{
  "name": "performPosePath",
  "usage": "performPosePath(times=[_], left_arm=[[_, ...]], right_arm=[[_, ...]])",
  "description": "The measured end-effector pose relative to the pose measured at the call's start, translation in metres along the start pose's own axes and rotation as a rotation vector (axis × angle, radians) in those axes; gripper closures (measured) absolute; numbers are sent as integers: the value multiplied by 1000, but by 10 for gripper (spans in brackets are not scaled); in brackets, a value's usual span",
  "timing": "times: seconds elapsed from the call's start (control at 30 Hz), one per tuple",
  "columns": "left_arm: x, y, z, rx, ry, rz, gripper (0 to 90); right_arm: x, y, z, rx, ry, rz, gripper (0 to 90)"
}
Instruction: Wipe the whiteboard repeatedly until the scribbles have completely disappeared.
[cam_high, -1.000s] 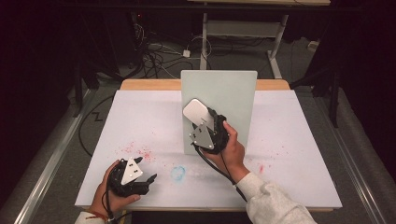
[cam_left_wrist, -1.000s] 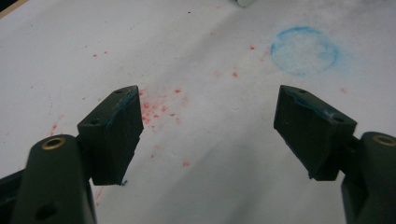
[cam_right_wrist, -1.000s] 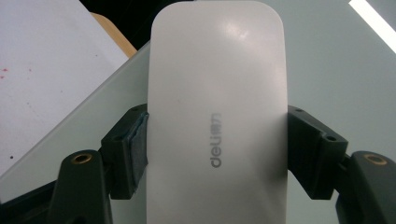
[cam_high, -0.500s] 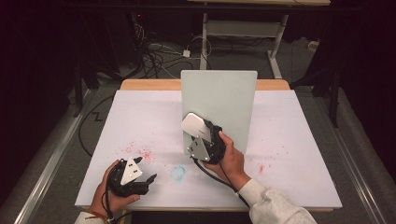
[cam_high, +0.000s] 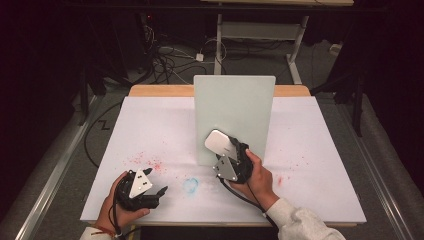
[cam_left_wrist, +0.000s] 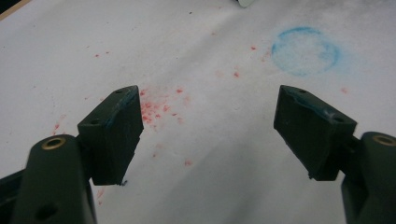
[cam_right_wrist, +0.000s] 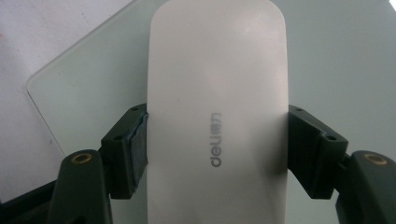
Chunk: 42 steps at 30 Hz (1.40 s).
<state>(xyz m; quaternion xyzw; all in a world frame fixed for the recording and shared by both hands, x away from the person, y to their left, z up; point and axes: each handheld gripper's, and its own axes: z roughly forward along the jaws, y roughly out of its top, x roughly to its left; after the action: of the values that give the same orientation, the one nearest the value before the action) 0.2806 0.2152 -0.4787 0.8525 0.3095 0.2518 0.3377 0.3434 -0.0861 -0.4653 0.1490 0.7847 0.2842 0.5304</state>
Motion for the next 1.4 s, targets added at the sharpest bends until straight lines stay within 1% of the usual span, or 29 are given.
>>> performPosePath(times=[0.03,0.13,0.2,0.23,0.27,0.33,0.4,0.43,0.57,0.6,0.7,0.77,0.8,0.93,1.03,1.13,1.2,1.23,1.27,1.3,1.33,1.37,1.4], left_arm=[[0,0,0,0,0,0,230],[0,0,0,1,0,4,230],[0,0,-1,-2,1,3,230],[0,0,-1,-8,5,14,230],[1,0,-1,-9,6,14,230],[1,0,-1,-9,6,12,230],[1,0,-1,-8,7,14,230],[1,0,-1,-7,7,16,230],[1,0,-1,-9,8,10,230],[1,0,-1,-7,9,12,229],[0,1,-1,-10,10,11,230],[0,1,-1,-11,11,11,230],[0,1,-1,-10,11,12,230],[1,1,-1,-11,12,13,229],[1,1,-1,-12,12,14,229],[1,1,-1,-13,11,15,229],[1,1,-1,-15,12,14,229],[2,1,-1,-17,12,13,229],[2,1,-1,-17,11,12,229],[2,1,-1,-18,11,12,229],[3,1,-1,-19,11,10,229],[3,1,-1,-19,11,9,229],[3,1,0,-17,10,10,229]], right_arm=[[-1,-2,-1,3,-1,5,309],[-4,-8,-4,13,-5,-1,309],[-7,-16,-6,15,-13,-6,309],[-10,-21,-8,20,-18,-9,309],[-12,-24,-9,22,-19,-8,309],[-18,-34,-13,26,-37,3,309],[-26,-43,-17,31,-41,14,309],[-31,-48,-19,34,-53,23,309],[-43,-67,-26,38,-65,51,309],[-45,-71,-27,46,-58,52,309],[-48,-82,-31,60,-65,40,309],[-49,-86,-33,68,-64,46,309],[-49,-87,-33,71,-64,55,309],[-49,-87,-33,78,-60,64,309],[-50,-85,-33,73,-46,79,309],[-49,-82,-33,65,-42,83,309],[-48,-80,-33,60,-32,71,309],[-47,-78,-34,54,-27,84,309],[-47,-77,-34,53,-17,69,309],[-47,-76,-35,46,-10,67,309],[-45,-74,-36,33,-7,76,309],[-45,-73,-37,22,7,62,309],[-45,-71,-38,15,16,58,309]])
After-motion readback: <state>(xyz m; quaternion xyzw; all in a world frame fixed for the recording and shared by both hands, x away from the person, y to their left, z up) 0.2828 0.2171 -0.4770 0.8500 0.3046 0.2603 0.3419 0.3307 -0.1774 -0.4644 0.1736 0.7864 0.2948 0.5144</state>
